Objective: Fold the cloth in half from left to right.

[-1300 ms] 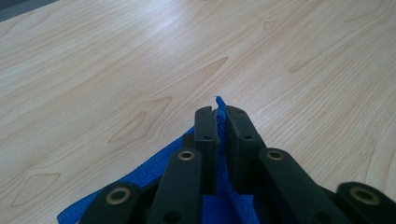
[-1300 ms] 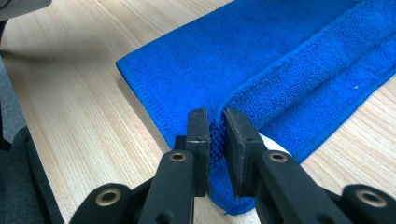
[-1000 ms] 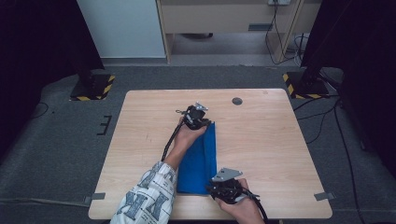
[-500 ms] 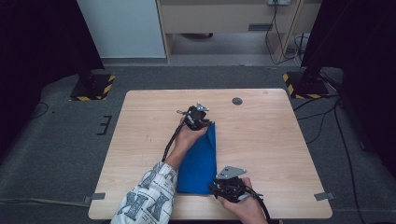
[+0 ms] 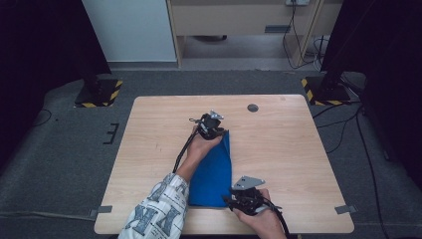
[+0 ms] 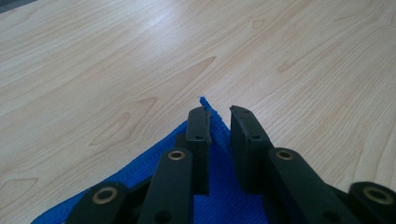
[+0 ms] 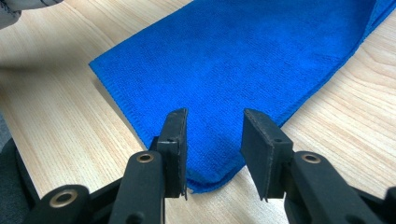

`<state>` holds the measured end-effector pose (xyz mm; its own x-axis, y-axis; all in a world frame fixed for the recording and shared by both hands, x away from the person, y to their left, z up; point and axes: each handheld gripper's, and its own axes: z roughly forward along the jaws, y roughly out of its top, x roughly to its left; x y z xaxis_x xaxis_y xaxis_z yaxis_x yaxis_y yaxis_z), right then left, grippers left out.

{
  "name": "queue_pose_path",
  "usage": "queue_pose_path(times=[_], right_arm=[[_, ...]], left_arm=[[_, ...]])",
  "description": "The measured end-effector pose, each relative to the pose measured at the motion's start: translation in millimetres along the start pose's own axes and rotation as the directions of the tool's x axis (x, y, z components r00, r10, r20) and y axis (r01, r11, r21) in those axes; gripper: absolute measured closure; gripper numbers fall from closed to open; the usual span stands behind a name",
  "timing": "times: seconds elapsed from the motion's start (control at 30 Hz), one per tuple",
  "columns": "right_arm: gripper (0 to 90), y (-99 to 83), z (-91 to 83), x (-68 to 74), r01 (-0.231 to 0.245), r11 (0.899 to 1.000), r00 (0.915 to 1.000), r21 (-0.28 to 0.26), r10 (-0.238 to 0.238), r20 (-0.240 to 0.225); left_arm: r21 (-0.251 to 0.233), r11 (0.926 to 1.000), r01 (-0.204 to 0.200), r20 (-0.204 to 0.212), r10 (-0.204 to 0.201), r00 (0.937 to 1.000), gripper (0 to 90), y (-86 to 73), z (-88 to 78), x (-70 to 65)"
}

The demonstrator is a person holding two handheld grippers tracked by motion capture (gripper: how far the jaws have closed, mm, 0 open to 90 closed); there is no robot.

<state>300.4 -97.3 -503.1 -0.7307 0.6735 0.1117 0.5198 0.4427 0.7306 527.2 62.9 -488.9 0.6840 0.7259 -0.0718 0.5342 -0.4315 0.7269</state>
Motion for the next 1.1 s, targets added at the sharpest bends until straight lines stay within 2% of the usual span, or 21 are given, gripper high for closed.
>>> queue_pose_path(times=[0.1, 0.33, 0.57, 0.7, 0.9, 1.0, 1.1], right_arm=[[58.1, 0.2, -0.4, -0.9, -0.006, 1.000, 1.0000, -0.001, 0.006, 0.007], [52.6, 2.4, -2.2, -4.9, -0.008, 1.000, 0.9996, -0.012, 0.008, 0.026], [45.6, 4.6, -1.9, -7.9, -0.005, 1.000, 0.9989, -0.023, 0.006, 0.046], [42.9, 7.5, -2.5, -10.9, -0.002, 1.000, 0.9981, -0.031, 0.003, 0.061], [37.3, 16.9, -4.7, -17.2, 0.013, 0.999, 0.9964, -0.052, -0.009, 0.085], [33.5, 22.4, -5.1, -22.4, 0.015, 0.998, 0.9959, -0.062, -0.009, 0.090], [30.5, 28.6, -5.3, -30.7, 0.010, 0.997, 0.9945, -0.076, -0.002, 0.105]], left_arm=[[-0.006, 0.9996, -0.027, 0.002, 0.027, 0.9996, 75.1, 0.3, -0.2, -1.6], [-0.023, 0.9994, -0.026, 0.010, 0.026, 0.9996, 71.5, 1.3, -2.3, -3.2], [-0.050, 0.9974, -0.052, 0.011, 0.052, 0.9986, 65.5, 4.7, -8.9, -7.1], [-0.061, 0.9967, -0.053, 0.013, 0.054, 0.9985, 62.3, 6.1, -12.7, -7.0], [-0.073, 0.9950, -0.068, 0.000, 0.068, 0.9977, 53.7, 8.7, -23.8, -5.2], [-0.073, 0.9945, -0.075, -0.009, 0.074, 0.9972, 46.7, 9.4, -30.8, -3.1], [-0.073, 0.9953, -0.064, -0.013, 0.064, 0.9979, 38.9, 8.7, -38.8, 1.7]])
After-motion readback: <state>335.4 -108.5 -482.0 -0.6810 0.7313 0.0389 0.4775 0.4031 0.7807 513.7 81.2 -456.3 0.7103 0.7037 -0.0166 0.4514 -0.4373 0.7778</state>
